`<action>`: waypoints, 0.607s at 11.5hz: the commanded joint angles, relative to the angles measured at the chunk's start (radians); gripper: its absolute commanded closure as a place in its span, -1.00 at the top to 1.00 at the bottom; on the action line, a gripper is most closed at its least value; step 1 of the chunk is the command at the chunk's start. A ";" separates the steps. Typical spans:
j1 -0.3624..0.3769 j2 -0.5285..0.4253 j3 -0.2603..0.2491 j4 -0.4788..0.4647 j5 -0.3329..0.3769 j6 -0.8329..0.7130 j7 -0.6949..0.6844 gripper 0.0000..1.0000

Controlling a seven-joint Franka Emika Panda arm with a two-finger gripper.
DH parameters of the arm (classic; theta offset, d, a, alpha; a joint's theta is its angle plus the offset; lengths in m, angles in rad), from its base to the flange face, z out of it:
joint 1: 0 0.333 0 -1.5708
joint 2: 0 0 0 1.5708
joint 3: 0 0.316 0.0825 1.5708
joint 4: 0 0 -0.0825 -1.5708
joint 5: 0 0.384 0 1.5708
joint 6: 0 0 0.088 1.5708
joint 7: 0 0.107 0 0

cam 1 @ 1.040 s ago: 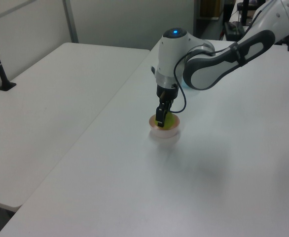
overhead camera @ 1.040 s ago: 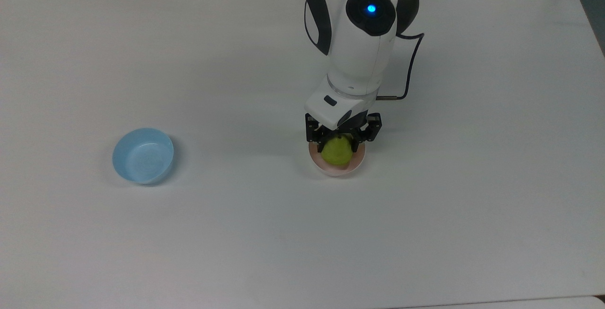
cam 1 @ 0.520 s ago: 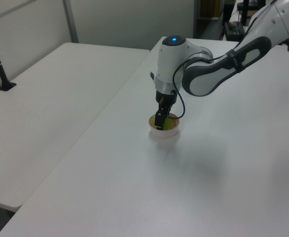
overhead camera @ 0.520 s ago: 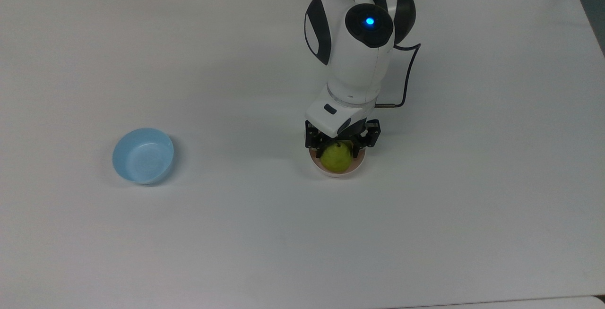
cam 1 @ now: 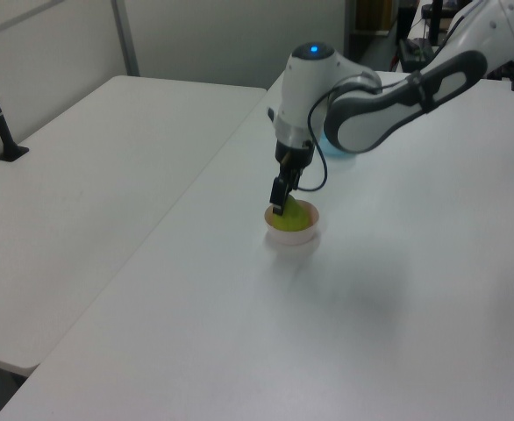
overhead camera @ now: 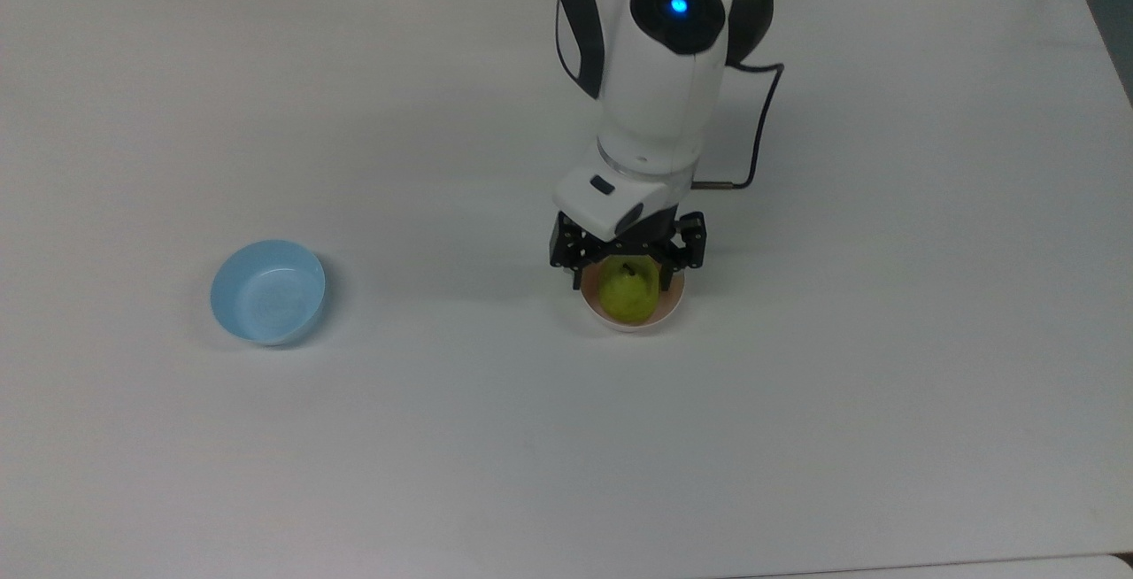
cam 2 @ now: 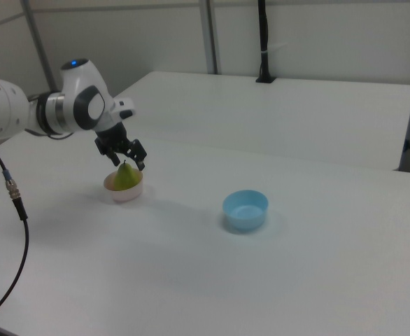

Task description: Place the pear in the bowl

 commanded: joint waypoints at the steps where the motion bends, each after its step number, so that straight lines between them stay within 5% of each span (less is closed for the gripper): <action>1: -0.024 -0.140 -0.004 -0.030 -0.015 -0.150 -0.014 1.00; 7: -0.146 -0.364 -0.004 -0.033 -0.011 -0.464 -0.163 1.00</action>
